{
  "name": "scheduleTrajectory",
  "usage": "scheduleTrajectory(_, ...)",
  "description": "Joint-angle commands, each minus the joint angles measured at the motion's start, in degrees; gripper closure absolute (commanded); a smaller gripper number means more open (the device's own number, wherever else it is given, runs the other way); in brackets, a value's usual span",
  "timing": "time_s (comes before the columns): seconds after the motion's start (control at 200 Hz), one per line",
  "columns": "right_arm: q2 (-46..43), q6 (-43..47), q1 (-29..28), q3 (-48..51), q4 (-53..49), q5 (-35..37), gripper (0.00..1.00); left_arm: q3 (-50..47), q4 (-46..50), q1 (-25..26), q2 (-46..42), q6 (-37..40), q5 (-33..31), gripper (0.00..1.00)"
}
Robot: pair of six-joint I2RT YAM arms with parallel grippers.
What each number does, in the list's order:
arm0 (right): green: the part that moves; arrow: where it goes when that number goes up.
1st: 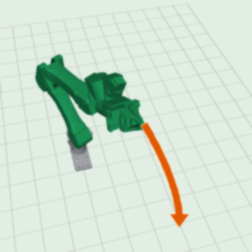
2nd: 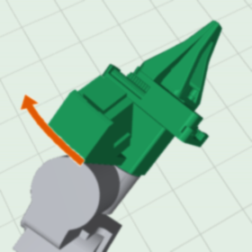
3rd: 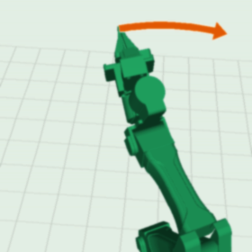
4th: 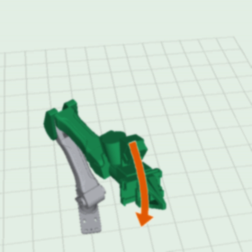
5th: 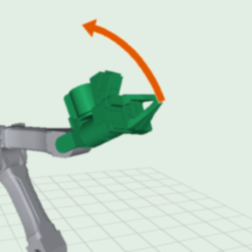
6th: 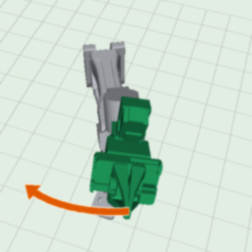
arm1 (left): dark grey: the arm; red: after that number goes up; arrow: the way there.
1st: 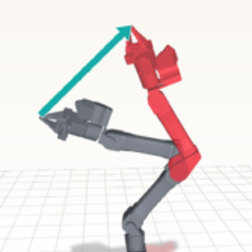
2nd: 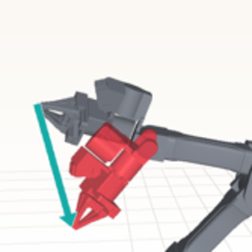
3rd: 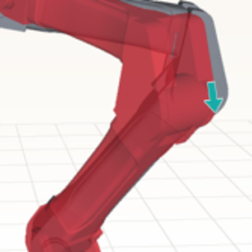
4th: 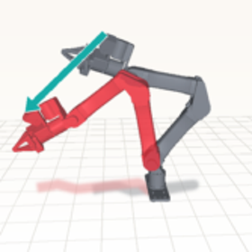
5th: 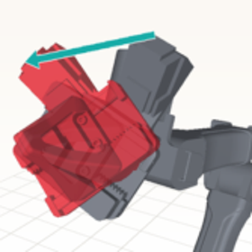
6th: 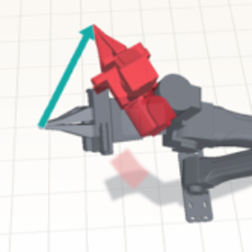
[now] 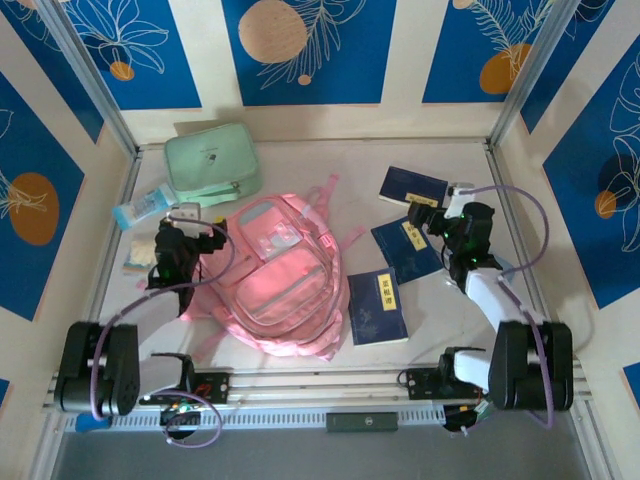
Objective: Pack the student bag
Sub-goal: Pick up the student bag at the center of the table.
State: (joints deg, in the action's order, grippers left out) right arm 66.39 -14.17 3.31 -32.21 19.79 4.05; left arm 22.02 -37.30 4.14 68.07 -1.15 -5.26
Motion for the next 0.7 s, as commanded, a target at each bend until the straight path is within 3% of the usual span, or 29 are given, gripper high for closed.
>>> scheduleTrajectory(0.0, -5.7, -19.9, 2.0, -2.7, -13.8, 3.9, 0.01, 4.2, 12.3, -0.1, -5.8, -8.7, -1.1, 0.01)
scheduleTrajectory(0.09, -8.0, -27.3, 4.6, -2.6, -20.3, 2.2, 0.01, 6.8, 18.4, -0.1, -8.9, -17.7, 2.3, 0.01)
scheduleTrajectory(0.14, -7.9, -29.2, 6.9, -2.0, -20.1, -3.0, 0.01, 7.4, 19.9, -0.1, -9.8, -21.4, 4.0, 0.01)
scheduleTrajectory(0.23, -5.9, -29.2, 8.6, -4.5, -24.3, -9.9, 0.01, 6.8, 23.7, -0.2, -11.2, -28.1, 3.2, 0.01)
scheduleTrajectory(0.27, -5.3, -27.9, 7.7, -5.8, -26.4, -11.5, 0.01, 7.1, 25.0, -0.5, -11.8, -29.1, 5.7, 0.01)
scheduleTrajectory(0.385, -3.7, -24.2, 1.4, -9.9, -33.5, -10.7, 0.01, 13.8, 43.0, -0.6, -12.8, -32.5, 7.6, 0.01)
scheduleTrajectory(0.55, 0.6, -22.4, -10.4, -16.0, -41.9, -9.9, 0.01, 12.5, 52.8, 0.6, -17.6, -39.8, 13.9, 0.01)
scheduleTrajectory(0.695, 7.3, -22.9, -20.2, -19.9, -44.6, -11.7, 0.01, 10.4, 65.1, 3.8, -25.8, -44.6, 10.6, 0.01)
